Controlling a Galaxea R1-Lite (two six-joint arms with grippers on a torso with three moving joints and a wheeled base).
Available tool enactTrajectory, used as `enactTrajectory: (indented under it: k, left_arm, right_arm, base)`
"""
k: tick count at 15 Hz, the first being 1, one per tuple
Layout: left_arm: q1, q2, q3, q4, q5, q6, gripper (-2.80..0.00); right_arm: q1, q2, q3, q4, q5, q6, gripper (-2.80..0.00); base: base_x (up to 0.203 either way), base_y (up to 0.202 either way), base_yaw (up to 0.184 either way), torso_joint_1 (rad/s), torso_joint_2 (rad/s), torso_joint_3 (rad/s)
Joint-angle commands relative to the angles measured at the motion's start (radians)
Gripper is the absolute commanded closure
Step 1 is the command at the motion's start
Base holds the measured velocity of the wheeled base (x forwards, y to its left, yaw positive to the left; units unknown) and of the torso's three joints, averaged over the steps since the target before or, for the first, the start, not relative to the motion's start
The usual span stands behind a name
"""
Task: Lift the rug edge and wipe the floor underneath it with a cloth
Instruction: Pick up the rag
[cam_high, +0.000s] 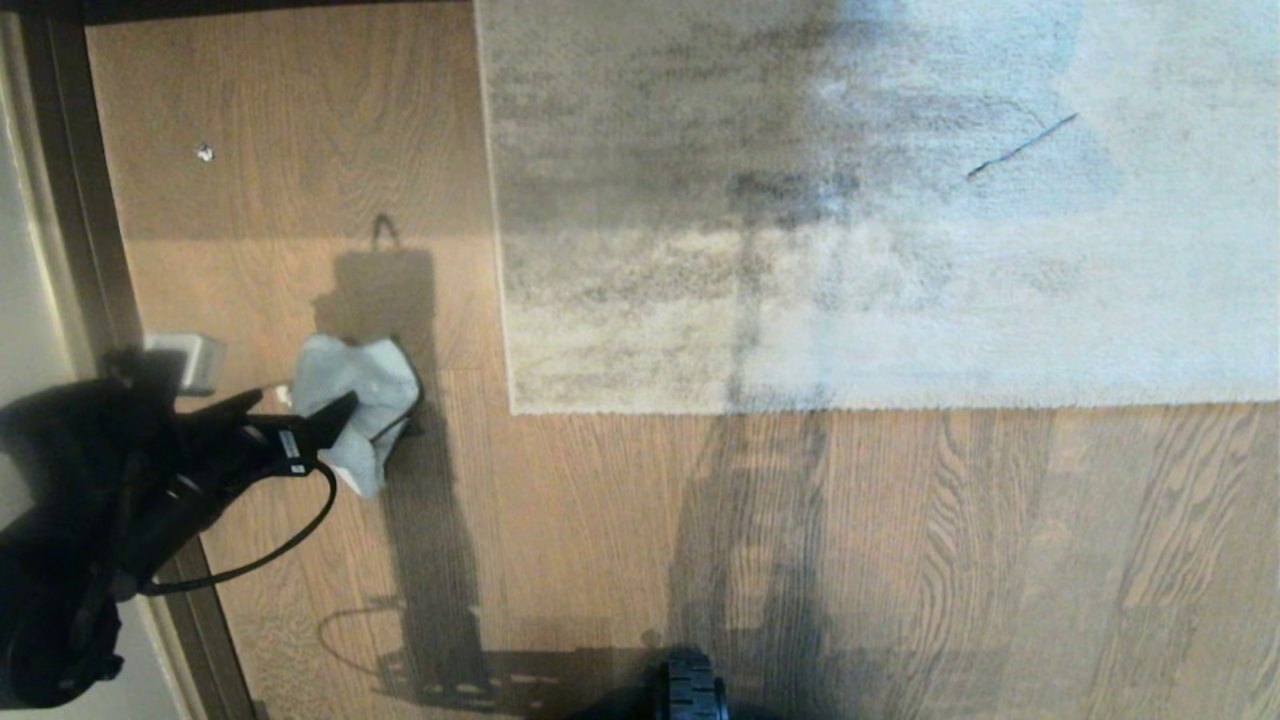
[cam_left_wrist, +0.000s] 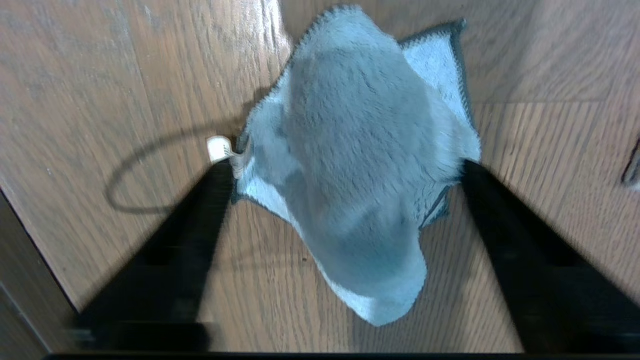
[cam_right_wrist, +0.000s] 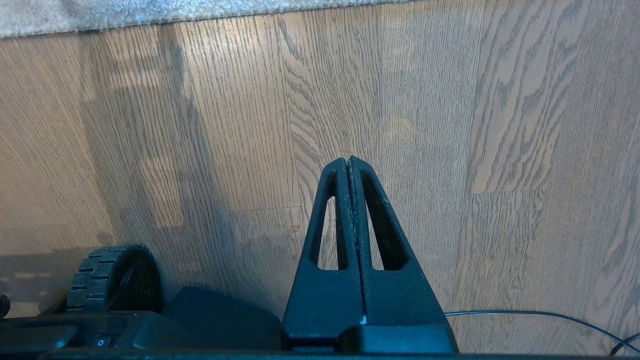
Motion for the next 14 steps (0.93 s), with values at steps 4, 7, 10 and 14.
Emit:
enactTrajectory:
  k: [4,7,10,14]
  left_arm:
    - [-0.005,0.006,0.008,-0.009,-0.001,0.0,0.0]
    - [-0.004,-0.018,0.015,-0.012,0.0,-0.002,0.0]
    - [-0.003,-0.06,0.027,-0.012,0.0,-0.002,0.0]
    - [-0.004,-0.16,0.082,-0.011,0.0,-0.003,0.0]
  right_arm:
    - [0.0,0.0,0.0,0.0,-0.001,0.001,0.0]
    - [0.0,0.0,0.0,0.0,-0.001,0.001,0.0]
    - [0.0,0.0,0.0,0.0,-0.001,0.001,0.0]
    - [0.0,0.0,0.0,0.0,-0.001,0.001,0.0]
  base:
    - [0.0,0.0,0.0,0.0,0.0,0.0]
    - [0.0,0.0,0.0,0.0,0.0,0.0]
    - [0.0,0.0,0.0,0.0,0.0,0.0]
    - [0.0,0.0,0.0,0.0,0.0,0.0]
